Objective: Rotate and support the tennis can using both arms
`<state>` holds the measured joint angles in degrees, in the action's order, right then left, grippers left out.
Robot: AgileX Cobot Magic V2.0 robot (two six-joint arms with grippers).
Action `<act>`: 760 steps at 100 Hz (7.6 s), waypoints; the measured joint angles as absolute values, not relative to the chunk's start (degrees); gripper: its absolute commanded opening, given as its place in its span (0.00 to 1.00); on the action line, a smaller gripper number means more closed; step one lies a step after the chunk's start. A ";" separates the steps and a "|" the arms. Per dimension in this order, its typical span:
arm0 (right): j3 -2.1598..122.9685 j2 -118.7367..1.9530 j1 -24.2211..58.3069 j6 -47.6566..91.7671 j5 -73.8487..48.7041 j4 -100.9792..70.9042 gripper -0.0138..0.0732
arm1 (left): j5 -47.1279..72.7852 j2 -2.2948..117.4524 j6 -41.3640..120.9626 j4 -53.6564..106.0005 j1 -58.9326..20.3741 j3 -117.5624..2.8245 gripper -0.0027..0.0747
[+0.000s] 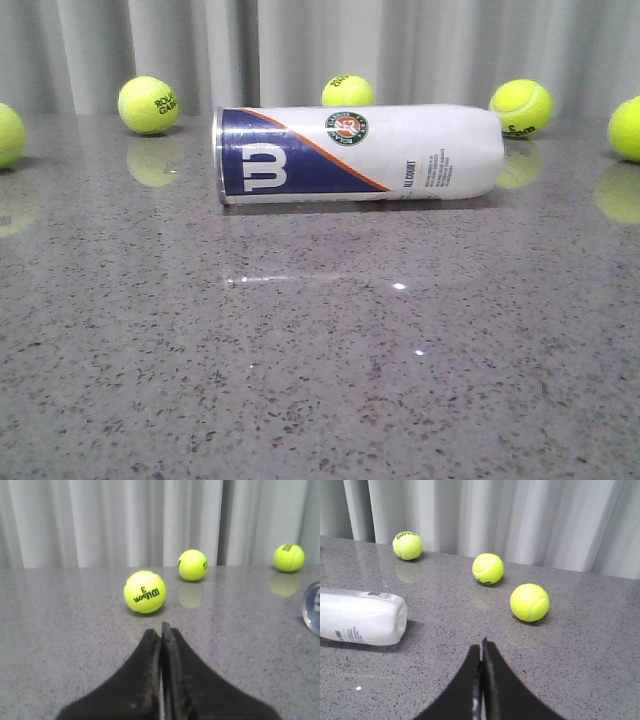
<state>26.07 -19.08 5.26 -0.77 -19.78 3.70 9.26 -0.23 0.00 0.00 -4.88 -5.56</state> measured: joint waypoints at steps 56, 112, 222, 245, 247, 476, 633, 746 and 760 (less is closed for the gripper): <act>26.07 -19.08 5.26 -0.77 -19.78 3.70 0.08 | 44.31 27.79 0.00 0.90 -4.88 -43.98 0.01; 26.07 -19.08 5.26 -0.77 -19.78 3.70 0.08 | 50.87 45.45 0.89 7.83 -4.88 -50.67 0.42; 26.07 -19.08 5.26 -0.87 -19.78 3.70 0.08 | 49.33 78.20 38.61 69.08 -7.50 -50.67 0.83; 26.07 -19.08 5.26 -0.87 -19.78 3.70 0.08 | 49.10 85.87 45.43 77.98 -12.11 -51.40 0.83; 26.07 -19.08 5.26 -0.87 -19.78 3.70 0.08 | 49.10 86.53 45.89 78.65 -12.44 -51.64 0.83; 26.07 -19.08 5.26 -0.87 -19.78 3.70 0.08 | 72.25 63.97 19.43 13.63 -16.00 -75.40 0.01; 26.07 -19.08 5.26 -0.87 -19.78 3.70 0.08 | 72.18 85.96 17.71 14.94 -16.00 -100.14 0.68; 26.07 -19.08 5.26 -0.87 -19.78 3.70 0.08 | 31.64 37.86 3.98 7.67 -16.00 -39.61 0.60; 26.07 -19.08 5.26 -0.87 -19.78 3.70 0.08 | 20.88 34.72 3.98 8.38 -16.00 -30.95 0.60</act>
<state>26.07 -19.08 5.26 -0.87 -19.78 3.70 20.88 34.72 3.98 8.38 -16.00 -30.95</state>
